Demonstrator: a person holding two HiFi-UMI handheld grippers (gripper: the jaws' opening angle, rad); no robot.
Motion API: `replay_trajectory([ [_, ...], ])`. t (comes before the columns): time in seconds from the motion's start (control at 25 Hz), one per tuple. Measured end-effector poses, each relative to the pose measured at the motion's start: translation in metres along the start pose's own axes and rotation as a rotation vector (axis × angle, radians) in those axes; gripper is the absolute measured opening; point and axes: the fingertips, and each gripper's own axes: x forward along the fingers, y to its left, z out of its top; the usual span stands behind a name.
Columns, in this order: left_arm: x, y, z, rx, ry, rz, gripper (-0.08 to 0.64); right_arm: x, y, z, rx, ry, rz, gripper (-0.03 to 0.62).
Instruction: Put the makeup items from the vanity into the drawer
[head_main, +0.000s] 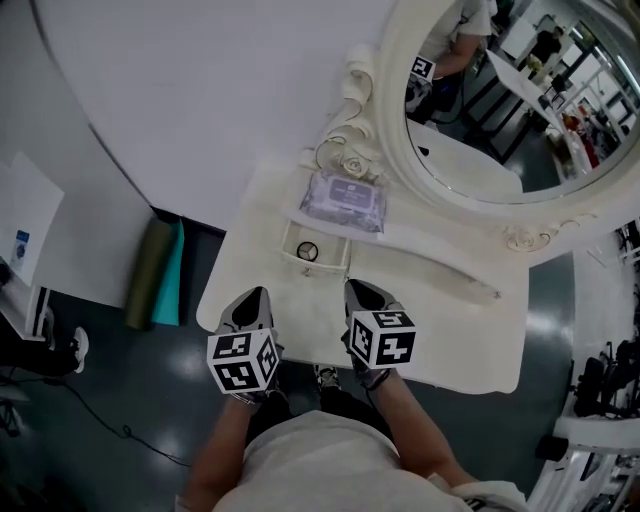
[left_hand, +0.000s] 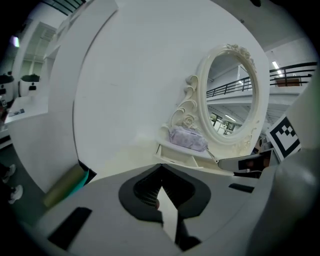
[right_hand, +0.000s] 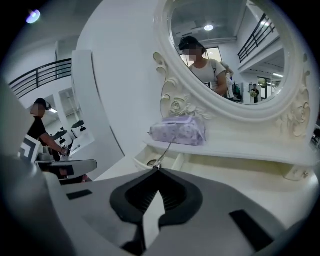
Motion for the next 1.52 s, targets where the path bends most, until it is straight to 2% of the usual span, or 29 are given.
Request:
replay_trajectory([
  [0.16, -0.002, 0.012, 0.002, -0.020, -0.008, 0.035, 0.005, 0.015, 0.012, -0.001, 0.004, 0.034, 0.051, 0.018],
  [0.32, 0.003, 0.021, 0.002, -0.043, -0.004, 0.058, 0.005, 0.025, 0.014, -0.006, -0.001, 0.075, 0.068, 0.018],
  [0.76, 0.034, 0.024, -0.006, -0.084, 0.048, 0.058, 0.006, 0.053, 0.007, -0.013, 0.011, 0.178, 0.096, 0.018],
  [1.08, 0.041, 0.032, -0.001, -0.087, 0.044, 0.066, 0.005, 0.062, 0.001, 0.003, 0.018, 0.126, 0.063, 0.023],
  [1.2, 0.040, 0.033, 0.000, -0.082, 0.043, 0.063, 0.006, 0.060, 0.000, 0.006, 0.023, 0.109, 0.052, 0.045],
  [1.24, 0.040, 0.032, 0.000, -0.080, 0.043, 0.061, 0.005, 0.059, -0.001, 0.006, 0.024, 0.105, 0.048, 0.074],
  [1.52, 0.034, 0.027, 0.002, -0.067, 0.035, 0.045, 0.005, 0.048, -0.001, 0.009, 0.026, 0.073, 0.026, 0.077],
])
